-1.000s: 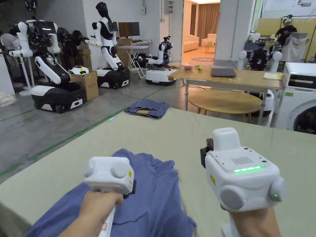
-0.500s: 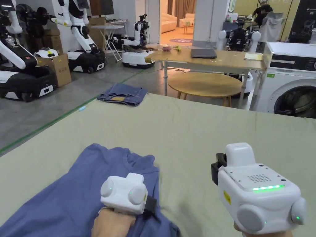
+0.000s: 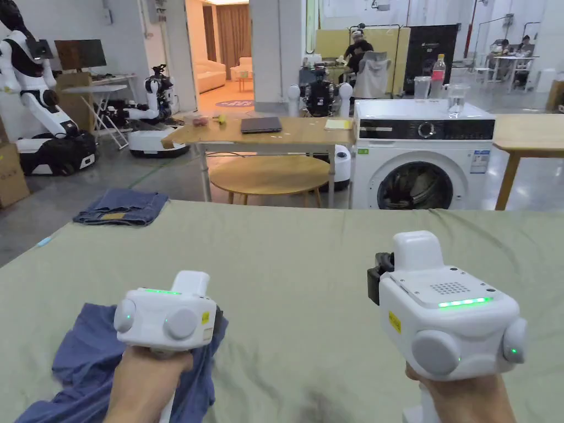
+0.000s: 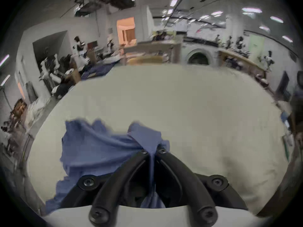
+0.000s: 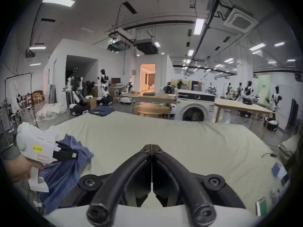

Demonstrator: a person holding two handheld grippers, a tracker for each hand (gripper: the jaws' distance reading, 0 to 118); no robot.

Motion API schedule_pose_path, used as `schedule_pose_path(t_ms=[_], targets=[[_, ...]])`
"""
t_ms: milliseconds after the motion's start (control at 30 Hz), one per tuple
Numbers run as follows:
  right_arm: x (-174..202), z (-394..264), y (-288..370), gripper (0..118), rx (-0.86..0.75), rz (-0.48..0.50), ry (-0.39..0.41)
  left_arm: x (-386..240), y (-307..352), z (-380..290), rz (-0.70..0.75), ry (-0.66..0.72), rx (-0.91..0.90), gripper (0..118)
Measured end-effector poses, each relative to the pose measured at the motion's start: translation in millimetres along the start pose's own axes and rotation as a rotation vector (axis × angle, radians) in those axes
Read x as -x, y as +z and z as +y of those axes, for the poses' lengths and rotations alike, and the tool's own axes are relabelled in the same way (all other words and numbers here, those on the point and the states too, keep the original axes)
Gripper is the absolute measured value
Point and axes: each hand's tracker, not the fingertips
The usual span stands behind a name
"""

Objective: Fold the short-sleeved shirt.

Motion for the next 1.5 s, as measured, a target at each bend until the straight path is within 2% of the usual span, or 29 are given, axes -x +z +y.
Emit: schedule_pose_path(t_ms=[167,300,367,433,633,667,700,733,767,800,900,967,1100,1200,1233,1267,1300,1333,1367,1400,1500], targets=[[-70,23,49,0,-0.048,-0.133,0.007,-150,30,47,-0.251,-0.095,-0.108,0],[-120,24,78,0,-0.045,-0.22,0.0,-261,29,55,-0.419,-0.171,-0.103,0],[-141,18,89,0,-0.035,-0.257,-0.002,-307,19,43,-0.444,-0.229,-0.067,0],[-160,7,96,0,-0.022,-0.288,-0.018,-342,-5,21,-0.404,-0.299,0.016,0],[-196,-27,104,0,0.039,-0.335,-0.059,-384,-68,-53,-0.378,-0.363,0.168,0],[-198,-31,105,0,0.045,-0.336,-0.058,-386,-70,-59,-0.376,-0.368,0.164,7],[-199,-33,103,0,0.053,-0.332,-0.054,-386,-70,-63,-0.375,-0.374,0.162,25],[-199,-36,103,0,0.059,-0.321,-0.051,-383,-67,-63,-0.38,-0.378,0.159,58],[-197,-38,103,0,0.063,-0.314,-0.047,-376,-64,-58,-0.378,-0.38,0.152,95],[-194,-39,103,0,0.067,-0.306,-0.041,-366,-54,-53,-0.378,-0.371,0.097,102],[-181,-40,103,0,0.06,-0.269,-0.04,-312,-4,-35,-0.383,-0.305,-0.056,102],[-168,-40,100,0,0.051,-0.24,-0.03,-265,36,-32,-0.332,-0.28,-0.177,102],[-141,-39,96,0,0.025,-0.183,-0.04,-160,91,-35,-0.162,-0.187,-0.305,102],[-118,-40,94,0,0.011,-0.151,-0.049,-94,120,-45,-0.032,-0.117,-0.312,100],[-111,-40,91,0,0.019,-0.145,-0.047,-75,127,-48,0.022,-0.112,-0.3,88],[-105,-40,89,0,0.024,-0.136,-0.046,-61,131,-51,0.052,-0.11,-0.291,45],[-99,-40,87,0,0.03,-0.124,-0.051,-53,143,-53,0.065,-0.098,-0.288,7],[-95,-41,86,0,0.038,-0.115,-0.06,-41,146,-53,0.066,-0.074,-0.263,0],[-91,-41,85,0,0.043,-0.108,-0.07,-26,151,-55,0.081,-0.027,-0.234,0],[-89,-42,84,0,0.047,-0.1,-0.076,-12,157,-54,0.043,0.001,-0.285,0],[-85,-45,82,0,0.044,-0.085,-0.062,15,148,-45,0.131,0.005,-0.12,0]])
